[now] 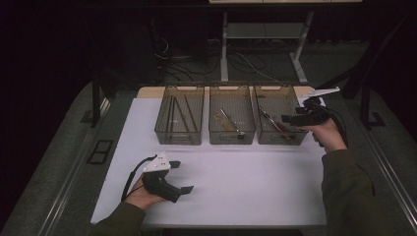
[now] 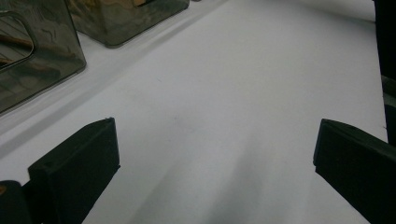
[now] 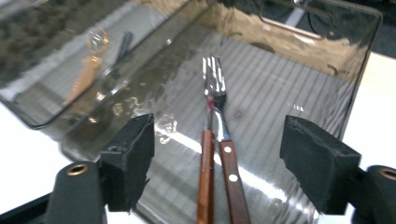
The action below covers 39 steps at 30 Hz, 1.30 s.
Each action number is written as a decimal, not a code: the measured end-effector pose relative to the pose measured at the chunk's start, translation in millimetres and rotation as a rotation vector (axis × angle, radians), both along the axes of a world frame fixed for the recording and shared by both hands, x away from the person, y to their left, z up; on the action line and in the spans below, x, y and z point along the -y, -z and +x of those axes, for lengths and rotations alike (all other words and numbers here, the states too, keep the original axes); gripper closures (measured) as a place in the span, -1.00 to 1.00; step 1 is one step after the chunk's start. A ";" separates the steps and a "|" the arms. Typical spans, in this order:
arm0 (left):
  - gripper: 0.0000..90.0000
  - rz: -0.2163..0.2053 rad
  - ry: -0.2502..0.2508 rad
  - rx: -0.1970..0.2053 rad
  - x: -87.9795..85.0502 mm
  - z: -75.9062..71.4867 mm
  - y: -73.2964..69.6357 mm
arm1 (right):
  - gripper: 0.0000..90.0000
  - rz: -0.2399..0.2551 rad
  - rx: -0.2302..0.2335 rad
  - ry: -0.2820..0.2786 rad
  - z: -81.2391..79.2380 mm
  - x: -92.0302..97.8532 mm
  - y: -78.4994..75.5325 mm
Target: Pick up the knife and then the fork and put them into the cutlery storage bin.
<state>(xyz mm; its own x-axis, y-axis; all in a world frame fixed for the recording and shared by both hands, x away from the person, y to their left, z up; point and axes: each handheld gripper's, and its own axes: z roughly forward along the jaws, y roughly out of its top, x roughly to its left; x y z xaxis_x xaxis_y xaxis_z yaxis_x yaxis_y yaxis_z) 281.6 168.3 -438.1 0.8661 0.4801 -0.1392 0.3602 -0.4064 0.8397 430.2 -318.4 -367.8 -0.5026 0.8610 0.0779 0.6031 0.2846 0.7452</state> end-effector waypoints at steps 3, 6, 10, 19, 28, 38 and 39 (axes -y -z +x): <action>-1.00 -0.002 0.003 -0.002 -0.4 0.0 0.1 | -0.55 0.028 0.025 -0.010 -9.0 -1.9 -0.1; -1.00 -0.004 0.000 -0.003 -0.7 -0.5 -0.3 | -0.58 0.033 0.040 -0.027 -19.4 -5.9 1.5; -1.00 -0.005 0.003 -0.002 -0.2 -0.8 -0.4 | -0.67 0.043 0.065 -0.048 -34.3 -11.5 5.7; -1.00 0.003 0.008 0.001 0.9 -1.6 -0.2 | -0.67 0.028 0.095 -0.092 -67.3 -19.4 18.5; -1.00 0.006 0.011 0.004 1.2 -1.8 -0.3 | -0.67 0.063 0.105 -0.143 -101.0 -22.7 31.4; -1.00 0.002 0.006 0.005 1.2 -2.5 -0.7 | -0.67 0.075 0.122 -0.156 -134.1 -29.1 50.7; -1.00 0.002 0.006 0.005 1.2 -2.5 -0.7 | -0.67 0.076 0.121 -0.155 -137.0 -29.5 52.6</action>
<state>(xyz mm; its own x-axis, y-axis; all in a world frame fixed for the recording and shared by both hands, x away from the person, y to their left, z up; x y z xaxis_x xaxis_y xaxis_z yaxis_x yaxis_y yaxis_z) 279.1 167.1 -437.4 0.8697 0.4749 -0.1341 0.3537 -0.4105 0.8405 293.2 -288.9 -420.4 -0.6383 0.7665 0.0709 0.4611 0.3070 0.8325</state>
